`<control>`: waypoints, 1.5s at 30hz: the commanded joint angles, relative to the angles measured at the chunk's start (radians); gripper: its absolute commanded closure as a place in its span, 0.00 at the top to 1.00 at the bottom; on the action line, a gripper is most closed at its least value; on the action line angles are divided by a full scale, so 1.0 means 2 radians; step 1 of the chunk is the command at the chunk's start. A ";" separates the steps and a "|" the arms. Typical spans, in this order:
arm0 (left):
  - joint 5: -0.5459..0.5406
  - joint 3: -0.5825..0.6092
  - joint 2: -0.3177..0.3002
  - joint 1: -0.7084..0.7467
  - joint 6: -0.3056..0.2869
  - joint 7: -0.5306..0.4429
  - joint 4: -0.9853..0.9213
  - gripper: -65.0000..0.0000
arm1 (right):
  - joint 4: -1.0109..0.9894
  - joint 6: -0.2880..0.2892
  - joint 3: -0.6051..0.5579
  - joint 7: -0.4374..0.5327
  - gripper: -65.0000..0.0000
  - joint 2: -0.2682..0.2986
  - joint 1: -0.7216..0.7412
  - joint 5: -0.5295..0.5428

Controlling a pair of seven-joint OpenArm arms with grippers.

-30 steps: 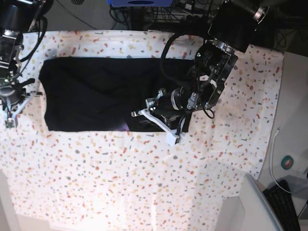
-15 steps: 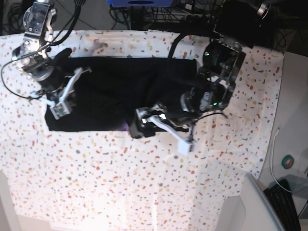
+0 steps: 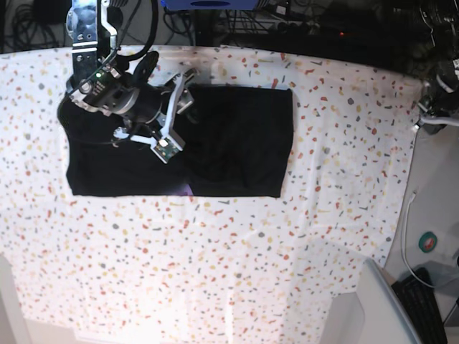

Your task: Layout the t-shirt on the table in an organized manner, then fold the t-shirt properly

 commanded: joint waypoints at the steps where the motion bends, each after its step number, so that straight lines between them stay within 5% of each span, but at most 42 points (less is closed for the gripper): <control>1: 0.006 -0.030 0.003 0.000 -0.014 -0.009 0.002 0.00 | 0.000 0.000 -0.009 0.008 0.50 -0.003 0.003 0.009; 5: 0.064 -0.105 0.031 0.001 -0.042 -0.006 -0.004 0.00 | -0.014 0.000 -0.029 0.008 0.51 -0.004 0.013 0.009; 11: 0.104 -0.130 0.057 -0.002 -0.095 -0.007 -0.004 0.00 | -0.068 0.000 -0.025 0.008 0.51 -0.011 0.052 0.010; 26: 0.109 -0.125 0.059 -0.002 -0.098 -0.006 -0.007 0.00 | -0.136 0.000 -0.013 0.003 0.50 -0.012 0.086 0.010; 28: 0.109 -0.125 0.059 -0.003 -0.098 -0.006 -0.008 0.00 | -0.139 0.000 -0.013 0.003 0.41 -0.012 0.085 0.010; 31: 0.109 -0.125 0.059 -0.004 -0.098 -0.006 -0.017 0.00 | -0.134 0.000 -0.013 -0.009 0.03 -0.012 0.082 0.010; 32: 0.109 -0.125 0.059 -0.004 -0.098 -0.006 -0.021 0.00 | -0.126 0.000 -0.012 -0.023 0.00 -0.012 0.080 0.010; 45: 0.109 -0.125 0.057 -0.015 -0.098 -0.006 -0.033 0.00 | 0.031 0.000 -0.012 -0.132 0.00 -0.011 0.013 0.008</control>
